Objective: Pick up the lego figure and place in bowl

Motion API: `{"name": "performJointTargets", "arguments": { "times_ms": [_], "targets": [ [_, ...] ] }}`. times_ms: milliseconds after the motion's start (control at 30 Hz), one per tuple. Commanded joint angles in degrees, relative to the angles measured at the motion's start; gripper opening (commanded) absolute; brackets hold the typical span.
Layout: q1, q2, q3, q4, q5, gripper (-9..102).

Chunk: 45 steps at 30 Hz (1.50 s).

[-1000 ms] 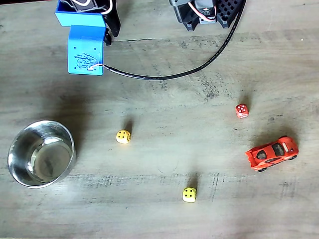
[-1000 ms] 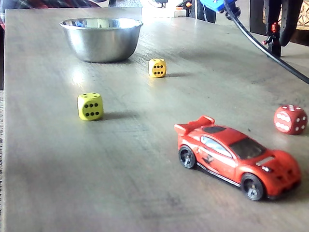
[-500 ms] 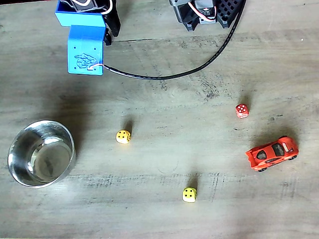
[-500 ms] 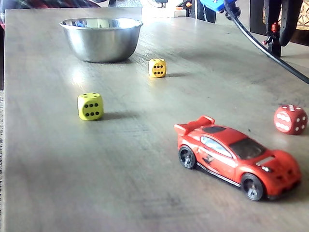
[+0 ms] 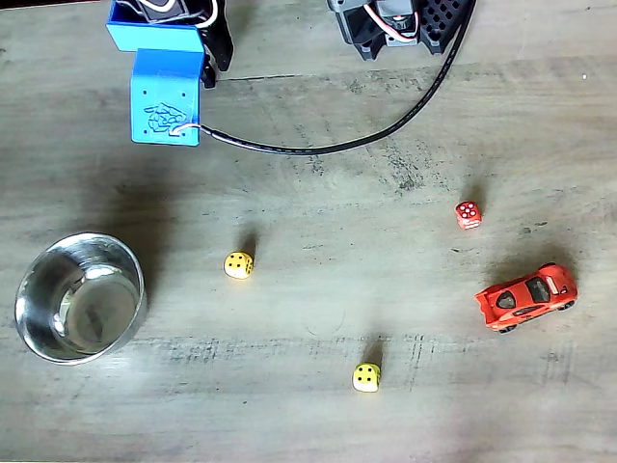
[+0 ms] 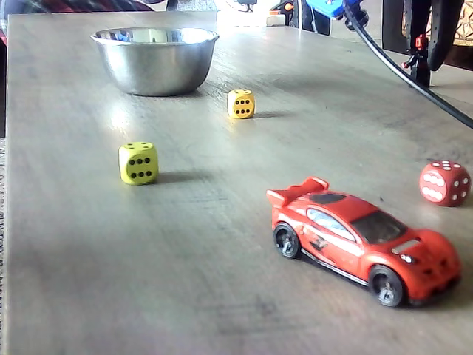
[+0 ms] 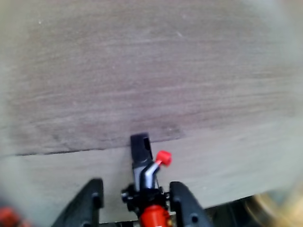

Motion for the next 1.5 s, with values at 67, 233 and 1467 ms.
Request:
{"name": "performJointTargets", "arguments": {
  "times_ms": [67, 233, 1467],
  "targets": [
    [-0.18, 0.00, -3.08, -0.62, -0.26, 16],
    [-0.09, 0.09, -3.08, -0.70, -0.26, 13],
    [-14.15, 2.29, -18.81, -1.23, 0.53, -1]
  ]
}}
